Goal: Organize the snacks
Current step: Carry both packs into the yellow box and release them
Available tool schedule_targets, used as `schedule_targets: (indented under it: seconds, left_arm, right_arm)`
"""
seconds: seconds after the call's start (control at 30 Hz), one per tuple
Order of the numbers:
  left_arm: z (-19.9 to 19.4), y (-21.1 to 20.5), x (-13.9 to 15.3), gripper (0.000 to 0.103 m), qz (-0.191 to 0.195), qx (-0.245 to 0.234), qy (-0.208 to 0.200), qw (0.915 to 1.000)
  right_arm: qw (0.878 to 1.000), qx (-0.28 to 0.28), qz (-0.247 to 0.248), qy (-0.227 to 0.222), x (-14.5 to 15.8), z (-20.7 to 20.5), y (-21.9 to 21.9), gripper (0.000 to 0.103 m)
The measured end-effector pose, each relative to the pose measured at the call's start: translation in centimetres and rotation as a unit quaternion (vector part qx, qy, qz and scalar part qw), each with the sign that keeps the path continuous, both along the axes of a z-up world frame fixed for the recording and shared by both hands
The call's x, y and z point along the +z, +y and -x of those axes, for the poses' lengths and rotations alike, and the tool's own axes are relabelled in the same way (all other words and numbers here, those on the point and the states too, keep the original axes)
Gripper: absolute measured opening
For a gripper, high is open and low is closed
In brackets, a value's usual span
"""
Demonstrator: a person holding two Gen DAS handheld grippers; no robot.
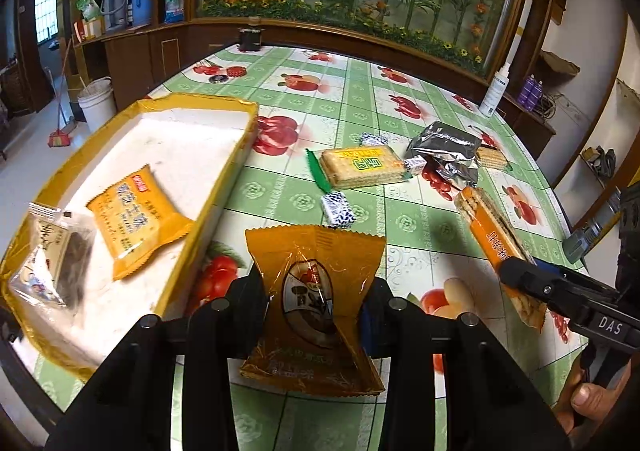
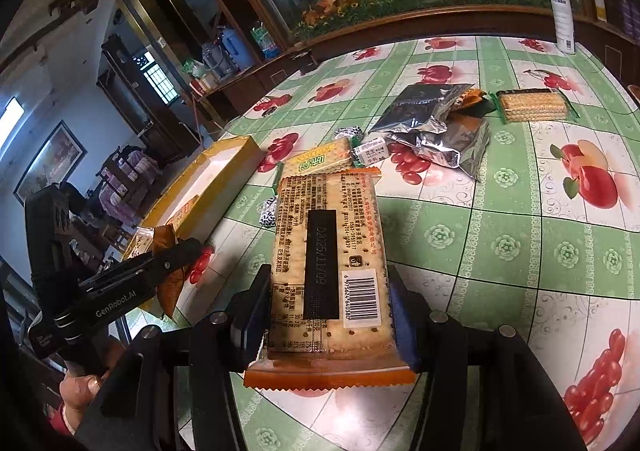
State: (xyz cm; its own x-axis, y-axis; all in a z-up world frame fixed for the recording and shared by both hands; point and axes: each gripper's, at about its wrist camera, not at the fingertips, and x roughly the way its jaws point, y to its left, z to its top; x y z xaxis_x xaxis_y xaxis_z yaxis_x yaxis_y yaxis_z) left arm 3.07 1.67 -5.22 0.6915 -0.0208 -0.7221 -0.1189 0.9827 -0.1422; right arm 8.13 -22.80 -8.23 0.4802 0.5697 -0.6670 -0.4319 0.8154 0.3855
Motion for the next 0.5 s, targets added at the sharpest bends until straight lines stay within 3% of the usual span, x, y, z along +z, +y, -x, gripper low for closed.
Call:
schedule_targets:
  seconds: [0.5]
  left_arm:
    - [2.6, 3.5, 1.5, 0.035, -0.039, 0.047, -0.02, 0.9979]
  right_arm:
    - [0.999, 0.044, -0.024, -0.02, 2.3, 1.5, 4.4, 0.054]
